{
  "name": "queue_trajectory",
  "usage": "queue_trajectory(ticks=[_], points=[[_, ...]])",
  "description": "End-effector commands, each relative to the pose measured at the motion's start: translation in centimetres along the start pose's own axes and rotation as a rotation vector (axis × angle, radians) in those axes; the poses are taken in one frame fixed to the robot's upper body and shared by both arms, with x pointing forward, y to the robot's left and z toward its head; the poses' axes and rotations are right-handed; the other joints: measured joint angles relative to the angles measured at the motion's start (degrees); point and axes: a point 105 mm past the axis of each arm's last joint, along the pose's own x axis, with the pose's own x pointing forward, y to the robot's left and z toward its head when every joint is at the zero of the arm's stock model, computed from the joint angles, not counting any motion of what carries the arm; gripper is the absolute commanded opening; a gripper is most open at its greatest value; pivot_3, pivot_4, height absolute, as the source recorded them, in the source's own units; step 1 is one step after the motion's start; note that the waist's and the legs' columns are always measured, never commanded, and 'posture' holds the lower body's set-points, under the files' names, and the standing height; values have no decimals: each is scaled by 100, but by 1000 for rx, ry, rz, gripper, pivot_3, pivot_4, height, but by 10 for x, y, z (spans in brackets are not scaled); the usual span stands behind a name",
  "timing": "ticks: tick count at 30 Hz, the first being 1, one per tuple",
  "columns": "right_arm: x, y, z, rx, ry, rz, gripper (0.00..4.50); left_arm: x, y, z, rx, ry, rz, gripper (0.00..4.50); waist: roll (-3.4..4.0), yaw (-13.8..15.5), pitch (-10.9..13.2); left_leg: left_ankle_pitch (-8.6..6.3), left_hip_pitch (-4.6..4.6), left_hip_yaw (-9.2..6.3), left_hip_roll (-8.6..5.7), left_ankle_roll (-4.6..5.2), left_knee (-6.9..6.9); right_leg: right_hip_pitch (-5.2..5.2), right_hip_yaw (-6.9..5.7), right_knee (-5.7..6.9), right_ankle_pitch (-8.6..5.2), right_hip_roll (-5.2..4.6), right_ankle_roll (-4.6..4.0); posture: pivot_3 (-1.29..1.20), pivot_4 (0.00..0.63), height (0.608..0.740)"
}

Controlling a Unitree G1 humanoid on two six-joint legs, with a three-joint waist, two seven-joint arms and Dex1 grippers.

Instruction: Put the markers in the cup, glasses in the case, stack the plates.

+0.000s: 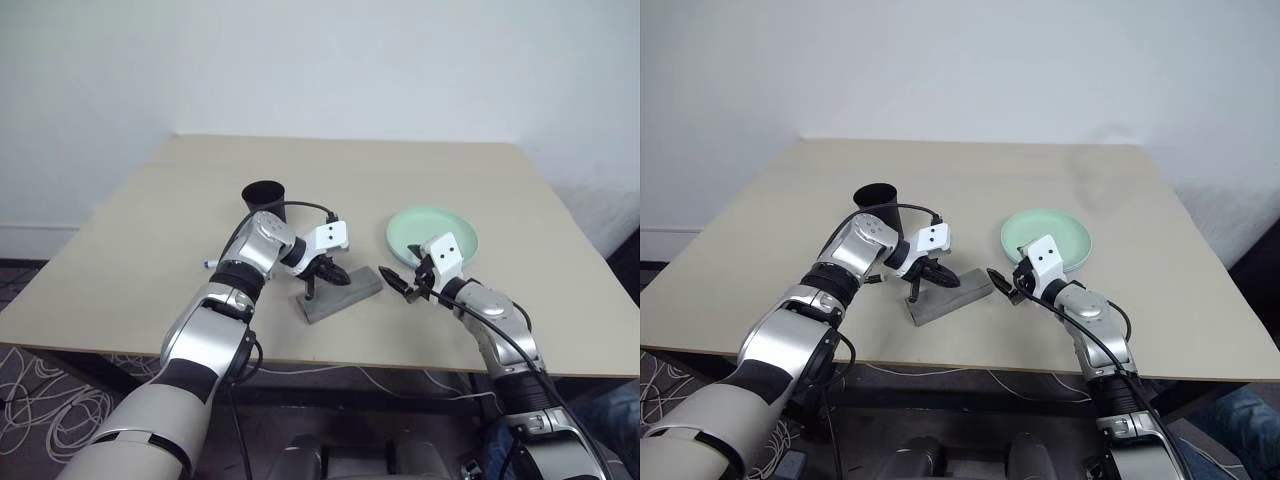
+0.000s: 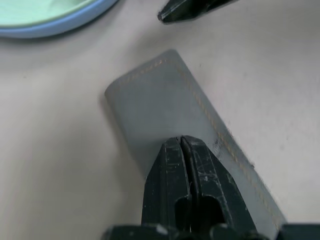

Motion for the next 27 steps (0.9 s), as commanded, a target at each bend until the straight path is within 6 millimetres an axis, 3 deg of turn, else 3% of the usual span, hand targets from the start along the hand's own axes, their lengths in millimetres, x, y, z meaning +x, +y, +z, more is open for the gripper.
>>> queue_trajectory(ticks=[1, 5, 9, 13, 19, 22, 27], points=[[2, -11, 24, -22, -83, -32, 4409, -4, 2, -14, -14, 52, 38, 9, 0, -3, 0, 0, 7, 0, 0, -1, 0, 4, 1, 0, 0, 0, 0, 0, 0, 740], [3, -10, 27, -20, -91, -25, 4409, -13, 10, -5, -48, -30, 111, 9, 0, -11, 0, -3, 23, -3, 2, -4, -5, 14, 0, 4, -1, 0, -2, 0, 0, 740], [5, -8, 27, -18, -92, -16, 4409, -37, 24, 15, -120, -197, 206, 9, 1, -12, 1, -1, 15, -5, 2, -2, -7, 1, 0, 7, -1, 1, -1, 0, 0, 740], [6, -6, 26, -20, -87, -2, 4409, -63, 31, 1, -132, -207, 307, 9, 2, -62, 1, -1, 6, -2, 1, -1, -11, -8, 3, 3, -1, 1, -1, 0, 0, 740], [7, -5, 26, -26, -76, 21, 4409, -96, 23, -32, -97, -88, 316, 9, 2, -101, 2, -1, 9, -2, 2, -1, -21, -10, 5, -1, -1, 2, -1, 0, 0, 740], [9, -3, 26, -32, -70, 38, 4409, -117, 14, -62, -145, 52, 275, 587, 3, -102, 2, 0, 10, -3, 2, -1, -20, -9, 5, 1, -1, 3, -2, 0, 0, 740], [13, -1, 27, -33, -70, 55, 4409, -131, 6, -81, -190, 160, 240, 2243, 5, -82, 3, -2, 11, -4, 1, -4, -21, -5, 3, 1, -2, 1, -3, 0, 0, 740]])
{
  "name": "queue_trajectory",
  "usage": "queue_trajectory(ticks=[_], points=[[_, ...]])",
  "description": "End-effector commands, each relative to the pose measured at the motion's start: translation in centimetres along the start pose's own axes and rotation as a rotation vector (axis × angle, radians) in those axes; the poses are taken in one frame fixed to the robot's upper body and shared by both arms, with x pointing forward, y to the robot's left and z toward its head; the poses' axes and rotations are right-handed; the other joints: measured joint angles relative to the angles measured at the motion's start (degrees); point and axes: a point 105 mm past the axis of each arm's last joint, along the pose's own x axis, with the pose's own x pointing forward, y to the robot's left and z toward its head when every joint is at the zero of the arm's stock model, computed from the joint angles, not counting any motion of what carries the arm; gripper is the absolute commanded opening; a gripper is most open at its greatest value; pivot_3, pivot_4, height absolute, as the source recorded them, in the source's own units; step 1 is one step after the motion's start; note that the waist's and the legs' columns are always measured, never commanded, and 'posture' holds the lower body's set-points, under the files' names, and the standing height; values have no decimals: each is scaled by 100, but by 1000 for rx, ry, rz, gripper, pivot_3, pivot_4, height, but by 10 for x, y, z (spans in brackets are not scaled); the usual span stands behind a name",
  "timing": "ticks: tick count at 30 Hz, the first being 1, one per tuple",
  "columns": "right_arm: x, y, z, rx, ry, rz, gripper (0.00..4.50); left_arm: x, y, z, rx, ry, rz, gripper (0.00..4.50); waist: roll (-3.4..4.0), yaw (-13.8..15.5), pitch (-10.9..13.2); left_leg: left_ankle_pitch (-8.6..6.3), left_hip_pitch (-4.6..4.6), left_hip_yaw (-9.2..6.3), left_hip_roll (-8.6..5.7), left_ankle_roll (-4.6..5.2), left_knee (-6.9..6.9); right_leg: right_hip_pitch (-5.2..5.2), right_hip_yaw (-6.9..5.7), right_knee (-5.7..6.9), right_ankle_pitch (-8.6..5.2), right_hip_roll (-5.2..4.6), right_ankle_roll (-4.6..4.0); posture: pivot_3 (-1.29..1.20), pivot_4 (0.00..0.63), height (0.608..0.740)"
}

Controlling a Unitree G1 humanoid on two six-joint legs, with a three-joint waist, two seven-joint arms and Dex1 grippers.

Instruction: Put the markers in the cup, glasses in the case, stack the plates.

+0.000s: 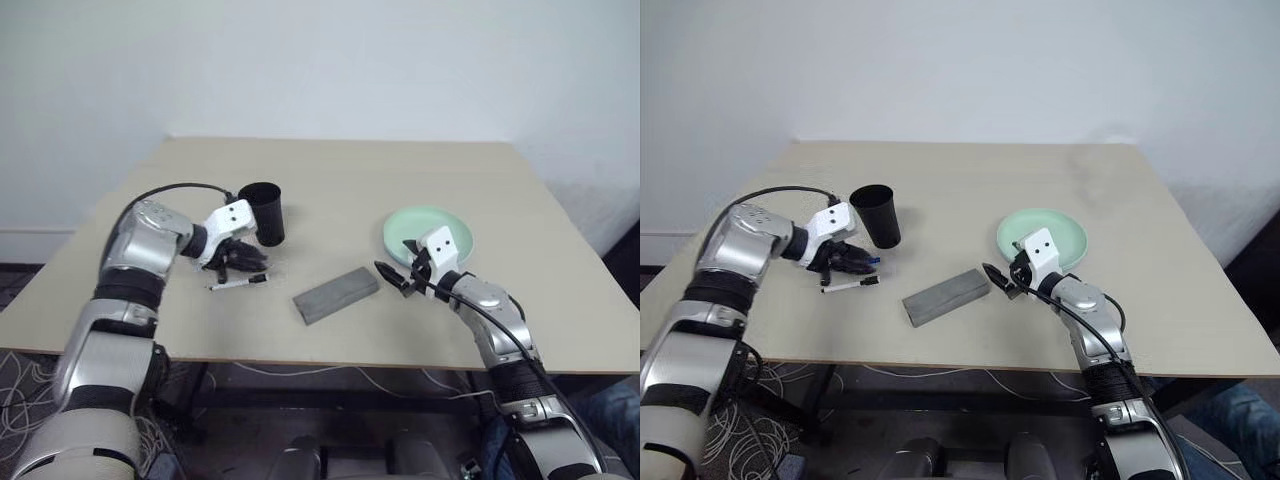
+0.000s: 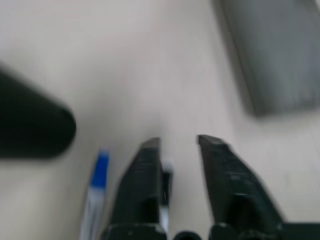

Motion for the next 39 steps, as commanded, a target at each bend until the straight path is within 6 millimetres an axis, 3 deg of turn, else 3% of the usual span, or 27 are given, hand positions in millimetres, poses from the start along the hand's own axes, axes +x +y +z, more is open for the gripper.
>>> queue_trajectory(ticks=[1, 4, 17, 28, 34, 39], points=[[6, 0, 22, -35, -67, 16, 4409, -8, 4, -6, 13, 85, 5, 2603, 0, -2, 0, 0, 0, 0, 0, 0, 0, 0, 0, 0, 0, 0, 0, 0, 0, 740], [9, 2, 22, -34, -66, 28, 4409, -11, 7, -15, -3, 148, 9, 3595, 0, -14, 0, 0, 0, 0, 1, 0, 0, -4, 1, 1, 0, 2, 0, 0, 0, 740], [15, 6, 19, -27, -62, 40, 4409, 0, 17, -40, -27, 336, 61, 3595, -1, -13, 1, 1, -3, 0, 2, 1, -7, -10, 1, -1, 0, 4, 1, 0, 0, 740], [11, 6, 19, -19, -66, 31, 4409, 16, 18, -35, 40, 382, 57, 3595, -2, -12, 1, 1, -4, 1, 2, 2, -7, -9, 0, 0, 0, 3, 2, 0, 0, 740], [1, 20, 25, 3, -94, 159, 4409, 17, 18, -39, 60, 413, 61, 3595, -2, -10, 0, 1, -3, 0, 2, 2, -5, -5, -1, 1, 0, 2, 2, 0, 0, 740], [-16, 45, 38, 57, -137, 360, 4409, 19, 17, -39, 67, 411, 50, 3595, -1, -10, 0, 0, -3, 0, 2, 0, -5, -3, -2, 1, 0, -1, 2, 0, 0, 740]])
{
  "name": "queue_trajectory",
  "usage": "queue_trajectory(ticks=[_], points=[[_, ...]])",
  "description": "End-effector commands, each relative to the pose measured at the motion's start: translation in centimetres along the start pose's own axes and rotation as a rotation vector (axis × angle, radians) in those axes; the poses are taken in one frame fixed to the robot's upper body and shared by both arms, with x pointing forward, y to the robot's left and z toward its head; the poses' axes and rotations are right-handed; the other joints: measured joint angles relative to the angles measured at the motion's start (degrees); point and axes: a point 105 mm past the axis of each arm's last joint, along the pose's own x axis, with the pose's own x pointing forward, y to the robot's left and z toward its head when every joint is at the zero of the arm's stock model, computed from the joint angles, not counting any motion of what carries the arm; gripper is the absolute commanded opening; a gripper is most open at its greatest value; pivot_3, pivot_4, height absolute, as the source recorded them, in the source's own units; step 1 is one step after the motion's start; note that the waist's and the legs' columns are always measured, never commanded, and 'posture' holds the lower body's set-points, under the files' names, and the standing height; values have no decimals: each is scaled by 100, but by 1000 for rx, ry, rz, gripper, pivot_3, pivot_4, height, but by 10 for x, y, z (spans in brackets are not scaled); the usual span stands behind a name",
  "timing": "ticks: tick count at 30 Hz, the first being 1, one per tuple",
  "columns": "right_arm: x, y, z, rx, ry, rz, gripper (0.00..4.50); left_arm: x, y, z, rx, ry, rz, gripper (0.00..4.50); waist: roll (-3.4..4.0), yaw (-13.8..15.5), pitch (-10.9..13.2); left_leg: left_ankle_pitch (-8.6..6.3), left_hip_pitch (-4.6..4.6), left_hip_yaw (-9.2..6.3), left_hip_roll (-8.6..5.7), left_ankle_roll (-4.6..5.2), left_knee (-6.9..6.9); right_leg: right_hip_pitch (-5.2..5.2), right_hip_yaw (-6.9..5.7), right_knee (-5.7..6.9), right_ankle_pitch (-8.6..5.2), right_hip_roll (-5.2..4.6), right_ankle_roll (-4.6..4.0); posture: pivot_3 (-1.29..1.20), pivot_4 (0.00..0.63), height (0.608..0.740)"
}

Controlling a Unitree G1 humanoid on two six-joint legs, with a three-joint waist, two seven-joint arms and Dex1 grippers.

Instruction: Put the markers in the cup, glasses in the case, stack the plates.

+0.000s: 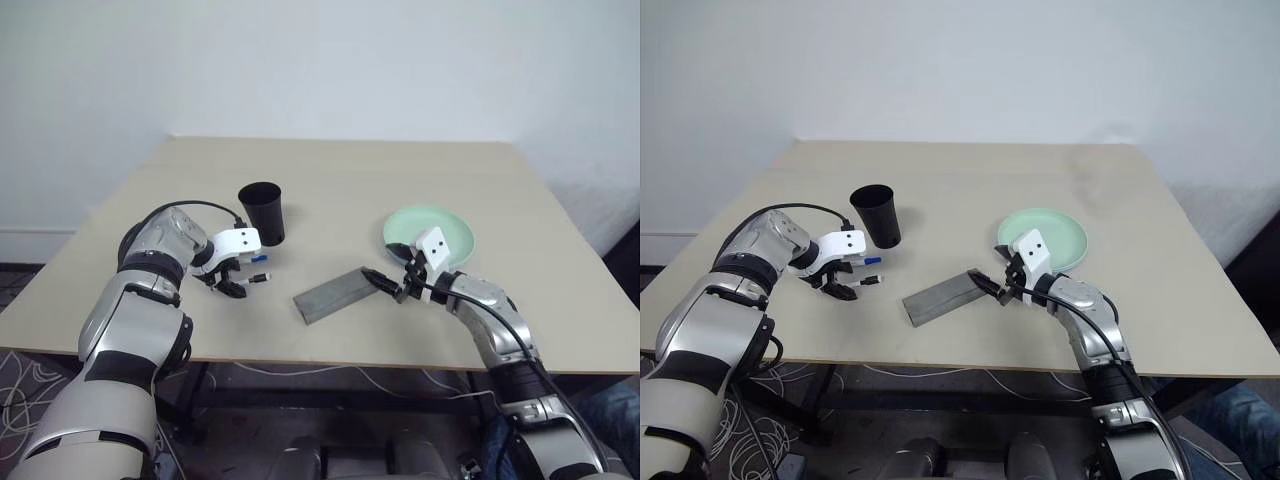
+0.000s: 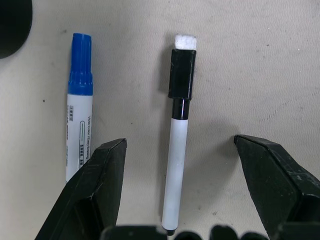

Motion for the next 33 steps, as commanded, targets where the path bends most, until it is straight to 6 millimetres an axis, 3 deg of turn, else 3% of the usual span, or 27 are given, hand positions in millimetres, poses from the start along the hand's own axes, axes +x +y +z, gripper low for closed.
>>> queue_trajectory(ticks=[1, 4, 7, 15, 22, 28, 33], points=[[-4, 18, 27, -1, -85, 127, 4409, -3, 4, 2, 20, 17, 23, 3595, 0, 1, 0, 0, 0, 0, 0, 0, 0, 0, 0, 0, 0, -1, 0, 0, 0, 740], [-6, 24, 31, 8, -94, 170, 4409, -3, 4, 2, 25, 16, 20, 3595, 0, 2, 0, -5, 0, 0, 0, -9, 0, 0, -1, 0, 0, -3, 0, 0, 0, 740], [-6, 23, 33, 3, -95, 166, 4409, -3, 4, 2, 32, 12, 17, 2784, 0, 11, 0, -13, -1, -1, 0, -21, 0, 1, -5, 0, 0, -5, 0, 0, 0, 740], [-5, 20, 34, -5, -99, 149, 4409, -4, 0, -1, 54, 11, -14, 53, -1, 9, 1, -2, -10, 0, 0, -3, 0, -7, -5, -3, 0, -4, 0, 0, 0, 740], [-3, 17, 34, -12, -97, 139, 4409, -14, 5, 1, 83, 0, 6, 20, -2, 8, 0, 2, -38, 2, -1, 3, 3, -29, -6, -7, 0, -2, 2, 0, 0, 740], [-2, 15, 34, -19, -93, 135, 4409, -44, 8, 67, 115, -356, -39, 20, -7, 26, 3, 1, -55, -2, 0, 2, 12, -40, -10, -5, 0, -3, 2, 0, 0, 740], [-1, 13, 35, -31, -94, 120, 4409, -82, 25, 122, 113, -681, 104, 20, -12, 43, 3, 1, -58, -3, -2, 2, 15, -37, -13, -12, 0, -7, 2, 0, 0, 740]])
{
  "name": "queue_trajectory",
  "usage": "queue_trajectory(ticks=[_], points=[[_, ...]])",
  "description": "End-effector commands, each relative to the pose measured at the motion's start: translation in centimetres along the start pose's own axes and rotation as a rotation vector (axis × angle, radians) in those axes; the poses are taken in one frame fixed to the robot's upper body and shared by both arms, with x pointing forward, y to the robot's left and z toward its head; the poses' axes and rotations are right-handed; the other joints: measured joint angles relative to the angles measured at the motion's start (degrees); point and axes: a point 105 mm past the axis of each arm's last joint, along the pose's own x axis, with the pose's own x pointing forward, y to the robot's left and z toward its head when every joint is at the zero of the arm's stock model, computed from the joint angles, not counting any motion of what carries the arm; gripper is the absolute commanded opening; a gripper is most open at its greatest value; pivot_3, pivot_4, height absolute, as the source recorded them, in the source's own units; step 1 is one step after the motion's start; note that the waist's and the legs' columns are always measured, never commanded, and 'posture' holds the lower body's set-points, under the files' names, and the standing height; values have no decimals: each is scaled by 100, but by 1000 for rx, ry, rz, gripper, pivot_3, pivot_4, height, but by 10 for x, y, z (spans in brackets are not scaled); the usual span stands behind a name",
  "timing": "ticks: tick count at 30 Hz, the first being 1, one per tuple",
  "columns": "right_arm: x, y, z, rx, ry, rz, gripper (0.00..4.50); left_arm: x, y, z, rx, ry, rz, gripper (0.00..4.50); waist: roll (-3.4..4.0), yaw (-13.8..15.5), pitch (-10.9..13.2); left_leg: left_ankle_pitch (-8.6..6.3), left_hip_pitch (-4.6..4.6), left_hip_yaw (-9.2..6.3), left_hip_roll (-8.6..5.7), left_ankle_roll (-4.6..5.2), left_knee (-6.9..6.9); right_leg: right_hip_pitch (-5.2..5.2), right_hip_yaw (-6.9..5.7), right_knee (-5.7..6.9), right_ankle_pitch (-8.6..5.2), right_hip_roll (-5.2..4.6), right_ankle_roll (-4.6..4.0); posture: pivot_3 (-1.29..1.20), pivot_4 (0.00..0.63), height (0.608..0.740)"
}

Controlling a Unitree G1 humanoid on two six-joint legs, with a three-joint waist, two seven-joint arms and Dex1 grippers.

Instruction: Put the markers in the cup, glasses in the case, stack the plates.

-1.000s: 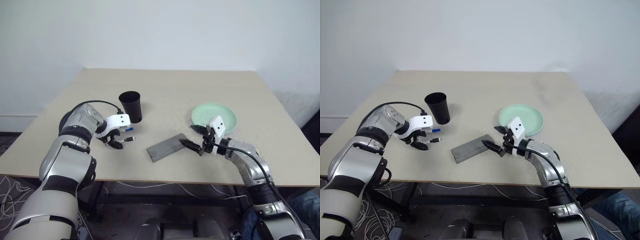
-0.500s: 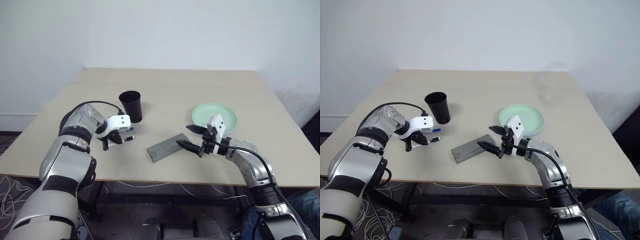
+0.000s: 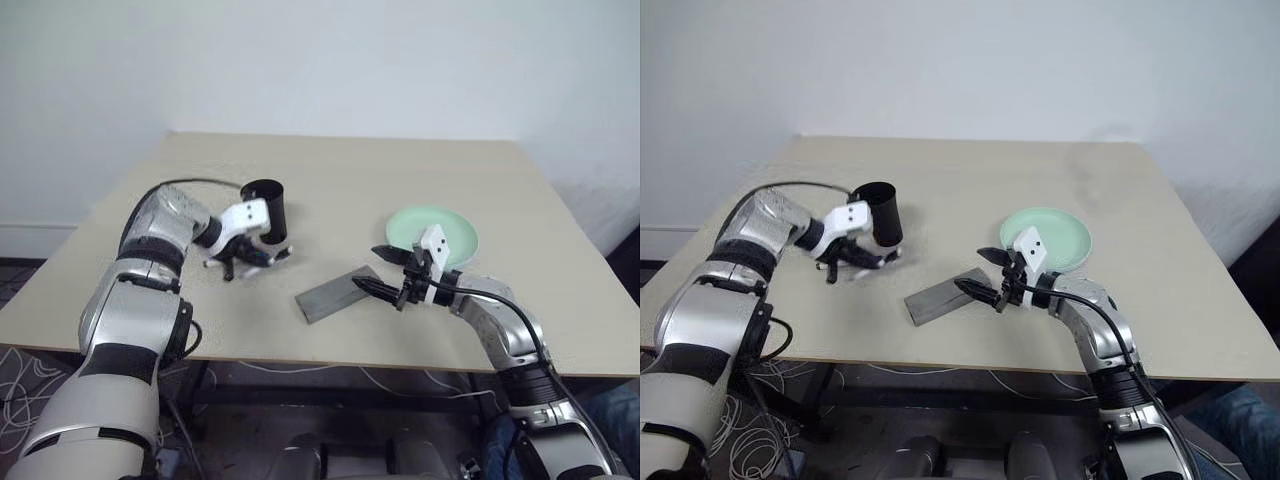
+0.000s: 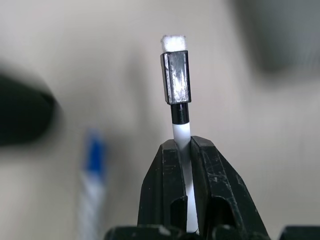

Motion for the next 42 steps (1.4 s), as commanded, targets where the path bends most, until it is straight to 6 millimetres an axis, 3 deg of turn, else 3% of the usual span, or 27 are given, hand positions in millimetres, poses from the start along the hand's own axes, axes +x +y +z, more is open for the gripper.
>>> queue_trajectory(ticks=[1, 4, 7, 10, 14, 22, 27, 37, 42], points=[[0, -6, 11, -49, -30, -31, 4409, -21, 27, 59, 29, -248, 177, 20, 0, -5, 0, 0, 0, 1, 0, 0, 0, -1, 1, 0, 0, 0, 0, 0, 0, 740], [0, -9, 11, -51, -27, -48, 4409, -35, 43, 84, -43, -418, 300, 20, 1, -52, 0, 1, 2, 1, 0, 1, -1, -3, 2, 2, 0, 2, 1, 0, 0, 740], [-1, -10, 11, -57, -23, -44, 4409, -52, 57, 97, -116, -562, 425, 20, 2, -62, 1, 1, 8, 3, 2, 2, -1, -4, 4, 6, 1, 4, 2, 0, 0, 740], [0, -12, 15, -70, -31, -50, 4409, -65, 69, 94, -178, -621, 541, 20, 2, -51, 1, 1, 10, 1, 3, 2, -1, -1, 3, 8, 1, 5, 2, 0, 0, 740], [2, -12, 39, -73, -117, -32, 4409, -77, 81, 83, -236, -675, 688, 20, 1, -48, 1, 2, 11, 2, 1, 2, 6, 3, 4, 8, 2, 4, 4, 0, 0, 740], [4, -10, 59, -104, -163, -4, 4409, -65, 84, 61, -274, -612, 772, 20, 0, -40, 0, 2, 13, 1, -1, 2, 6, 9, 3, 5, 2, 4, 4, 0, 0, 740], [3, -9, 59, -106, -170, -7, 4409, -57, 86, 45, -322, -570, 843, 20, 0, -39, 0, 2, 12, 0, -1, 2, 6, 8, 3, 6, 3, 4, 3, 0, 0, 740], [0, -7, 57, -105, -171, -25, 4409, -46, 87, 34, -374, -548, 915, 20, 0, -40, 0, 2, 13, 1, -2, 1, 7, 9, 3, 6, 3, 4, 4, 0, 0, 740], [-2, -6, 56, -104, -170, -32, 4409, -43, 86, 32, -371, -541, 932, 1454, -1, -40, 0, 2, 12, 1, -2, 1, 7, 9, 3, 6, 3, 4, 4, 0, 0, 740]])
